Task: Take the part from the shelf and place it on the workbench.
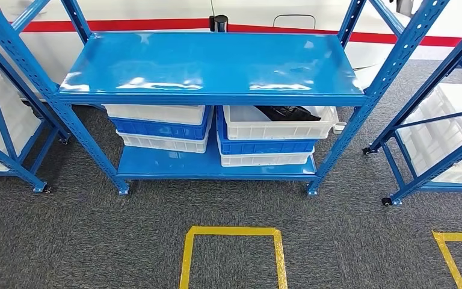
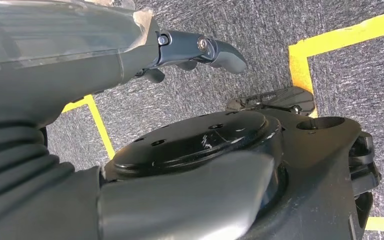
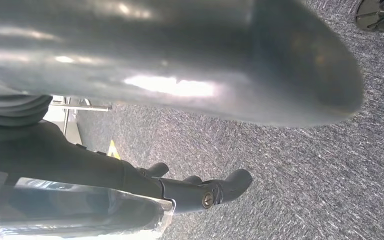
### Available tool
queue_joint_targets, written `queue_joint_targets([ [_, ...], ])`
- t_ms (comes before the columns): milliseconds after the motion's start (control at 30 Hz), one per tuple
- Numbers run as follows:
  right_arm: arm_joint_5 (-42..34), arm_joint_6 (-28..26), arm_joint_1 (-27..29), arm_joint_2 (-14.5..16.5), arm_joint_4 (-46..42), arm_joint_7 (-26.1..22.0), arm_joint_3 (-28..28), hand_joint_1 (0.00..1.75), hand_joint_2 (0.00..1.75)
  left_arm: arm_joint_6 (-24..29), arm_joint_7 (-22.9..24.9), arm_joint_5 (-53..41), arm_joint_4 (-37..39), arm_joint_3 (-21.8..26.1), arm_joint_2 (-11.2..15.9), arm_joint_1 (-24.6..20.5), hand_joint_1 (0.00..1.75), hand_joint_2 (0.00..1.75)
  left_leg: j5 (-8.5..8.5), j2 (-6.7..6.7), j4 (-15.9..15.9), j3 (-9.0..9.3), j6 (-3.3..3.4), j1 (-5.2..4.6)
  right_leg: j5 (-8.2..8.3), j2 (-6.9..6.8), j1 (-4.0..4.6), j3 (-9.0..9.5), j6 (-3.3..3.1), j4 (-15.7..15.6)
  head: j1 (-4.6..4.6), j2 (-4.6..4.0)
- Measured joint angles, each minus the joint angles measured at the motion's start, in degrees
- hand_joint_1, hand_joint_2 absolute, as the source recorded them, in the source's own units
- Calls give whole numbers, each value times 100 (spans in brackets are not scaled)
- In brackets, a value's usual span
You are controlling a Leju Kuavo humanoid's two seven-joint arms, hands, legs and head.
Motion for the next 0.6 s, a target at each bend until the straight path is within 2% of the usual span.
queue_joint_targets([
  [67,7,-4,2,1,0,0,-5,0,0,23,0,9,0,0,1,5,0,44,0,1,0,6,2,2,2,0,-2,1,4,-1,0,0],
  [100,15,-13,3,1,0,0,-11,0,44,44,4,23,0,0,1,7,0,44,0,1,0,10,2,3,3,0,-5,2,5,-1,0,0],
  [200,37,-111,7,3,0,19,-32,0,175,102,44,87,0,1,1,14,0,175,0,3,0,20,2,11,3,-1,-10,5,6,-1,-1,0],
  [233,38,-150,8,5,0,33,-45,0,175,116,70,105,0,1,1,16,0,175,0,3,-1,22,2,15,4,-1,-8,7,6,-1,-2,0],
  [367,41,-192,8,16,0,56,-91,0,0,154,137,157,0,3,1,21,0,0,0,3,-2,25,1,28,3,-1,5,10,6,0,-1,0],
  [600,97,-117,0,30,0,-12,-135,0,0,-371,25,196,-4,-10,-7,-20,0,0,1,3,-5,27,-2,38,3,-1,14,10,6,0,-1,0],
])
